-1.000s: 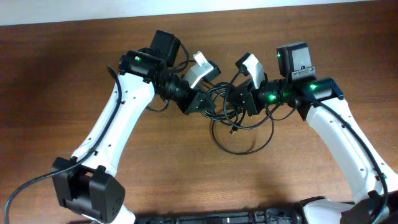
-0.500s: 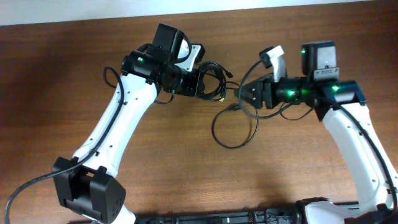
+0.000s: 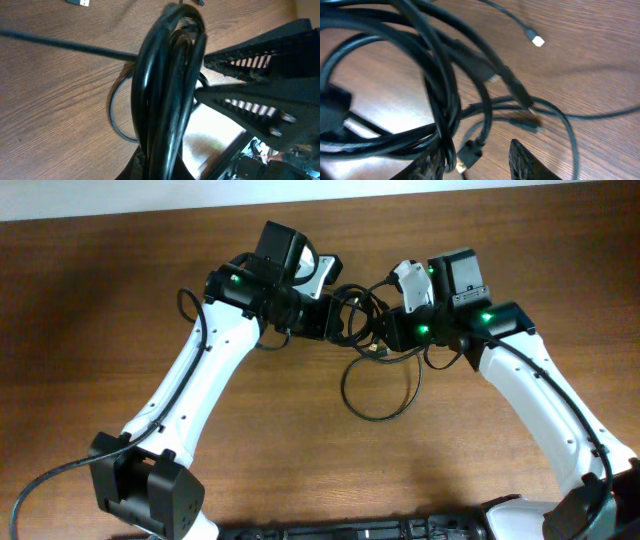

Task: Untangle cables

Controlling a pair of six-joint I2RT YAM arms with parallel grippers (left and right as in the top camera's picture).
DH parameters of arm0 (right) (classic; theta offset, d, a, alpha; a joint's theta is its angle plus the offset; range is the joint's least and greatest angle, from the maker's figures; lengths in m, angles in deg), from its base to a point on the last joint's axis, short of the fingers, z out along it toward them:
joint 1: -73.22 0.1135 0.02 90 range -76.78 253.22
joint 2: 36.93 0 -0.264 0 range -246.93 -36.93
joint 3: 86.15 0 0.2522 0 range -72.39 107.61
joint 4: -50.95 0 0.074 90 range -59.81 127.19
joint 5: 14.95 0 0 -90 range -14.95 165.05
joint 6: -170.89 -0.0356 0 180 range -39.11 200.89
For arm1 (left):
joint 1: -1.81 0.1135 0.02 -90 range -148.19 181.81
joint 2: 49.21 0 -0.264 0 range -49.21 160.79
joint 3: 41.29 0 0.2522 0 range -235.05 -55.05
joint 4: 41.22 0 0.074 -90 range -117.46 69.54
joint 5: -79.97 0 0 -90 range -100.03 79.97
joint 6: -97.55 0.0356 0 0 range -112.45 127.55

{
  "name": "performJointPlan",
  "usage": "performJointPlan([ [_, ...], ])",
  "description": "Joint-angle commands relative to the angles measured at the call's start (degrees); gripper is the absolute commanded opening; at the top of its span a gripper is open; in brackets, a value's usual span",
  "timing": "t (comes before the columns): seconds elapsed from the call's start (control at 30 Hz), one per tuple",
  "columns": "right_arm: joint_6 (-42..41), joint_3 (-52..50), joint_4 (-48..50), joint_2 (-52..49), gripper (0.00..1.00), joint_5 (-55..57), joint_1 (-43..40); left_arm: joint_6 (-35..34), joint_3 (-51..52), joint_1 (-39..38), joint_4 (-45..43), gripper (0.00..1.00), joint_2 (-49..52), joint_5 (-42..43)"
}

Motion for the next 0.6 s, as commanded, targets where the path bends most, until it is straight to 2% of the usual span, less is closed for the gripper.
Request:
performJointPlan([
  [0.0,-6.16,0.81,-0.72,-0.22,0.40,9.88,0.44,-0.96,-0.74,-0.31,-0.35,0.00,-1.01,1.97],
  [0.07,-6.69,0.81,-0.94,-0.70,0.40,9.49,0.44,-3.10,-0.74,-0.31,-0.55,0.00,-1.01,2.84],
  [0.17,-8.98,0.81,-0.76,-2.80,0.40,8.79,0.31,-3.08,-0.74,-0.31,-3.13,0.00,-1.01,9.49],
  [0.23,-15.69,0.81,-0.48,-3.32,0.40,14.47,-0.63,-3.08,-0.74,-0.31,-3.02,0.00,-1.01,10.16],
  [0.3,-24.41,0.81,-1.79,-3.32,0.40,24.81,-4.85,-3.06,-0.74,-0.22,-1.84,0.00,-1.07,10.12],
  [0.53,-25.68,0.81,-7.80,-3.32,0.41,26.10,-18.53,-2.62,-0.74,-0.20,-1.60,0.00,-1.44,8.68],
  [0.57,-25.68,0.81,-8.55,-3.32,0.49,26.12,-19.74,-2.62,-0.74,-0.20,-1.60,0.00,-1.44,6.84],
])
